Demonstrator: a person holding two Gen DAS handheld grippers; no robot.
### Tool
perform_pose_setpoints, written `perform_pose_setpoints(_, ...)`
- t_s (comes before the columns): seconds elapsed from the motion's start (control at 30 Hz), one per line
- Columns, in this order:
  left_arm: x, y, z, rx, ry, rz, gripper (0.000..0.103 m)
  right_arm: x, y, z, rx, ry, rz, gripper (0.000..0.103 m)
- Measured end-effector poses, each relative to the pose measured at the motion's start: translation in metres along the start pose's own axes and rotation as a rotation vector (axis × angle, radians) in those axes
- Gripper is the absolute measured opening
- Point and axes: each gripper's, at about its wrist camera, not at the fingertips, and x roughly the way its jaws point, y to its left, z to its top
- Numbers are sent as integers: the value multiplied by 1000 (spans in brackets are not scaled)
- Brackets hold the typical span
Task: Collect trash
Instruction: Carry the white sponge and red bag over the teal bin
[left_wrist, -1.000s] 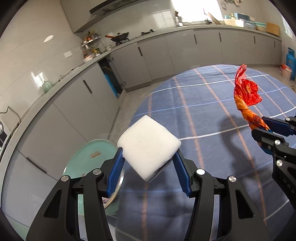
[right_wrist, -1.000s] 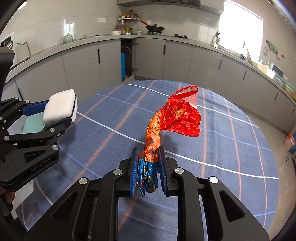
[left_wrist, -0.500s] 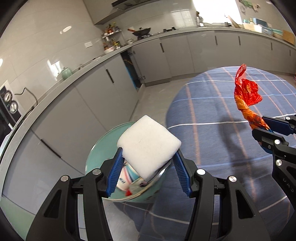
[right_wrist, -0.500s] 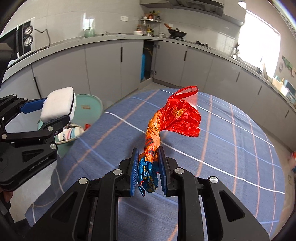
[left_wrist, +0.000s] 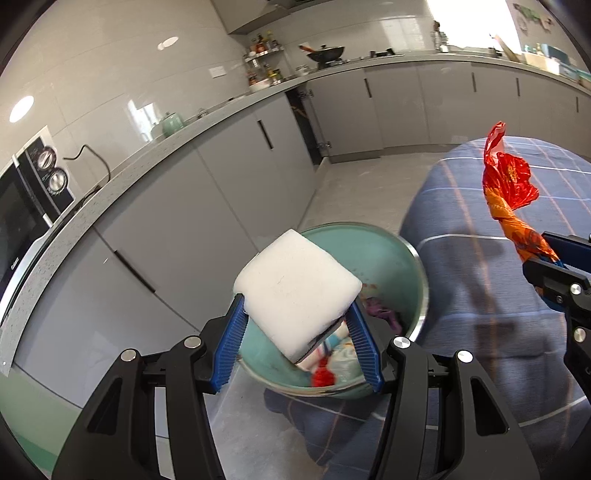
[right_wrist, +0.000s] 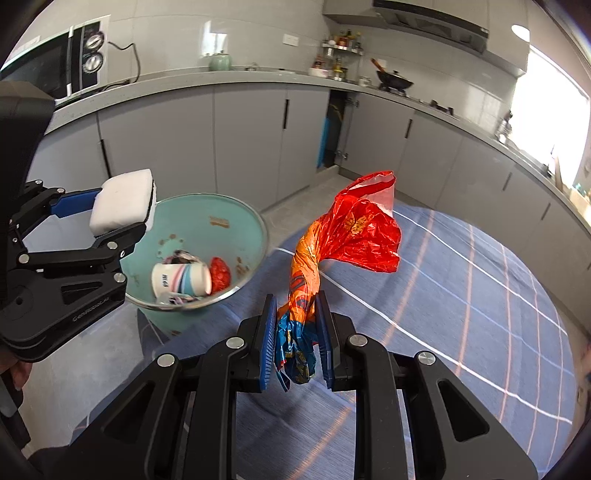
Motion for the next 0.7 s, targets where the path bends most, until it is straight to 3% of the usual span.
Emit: perform_pose_setpoints(0.7, 28, 43, 1, -46, 31, 89, 55, 23, 49, 29, -114, -13, 71, 22)
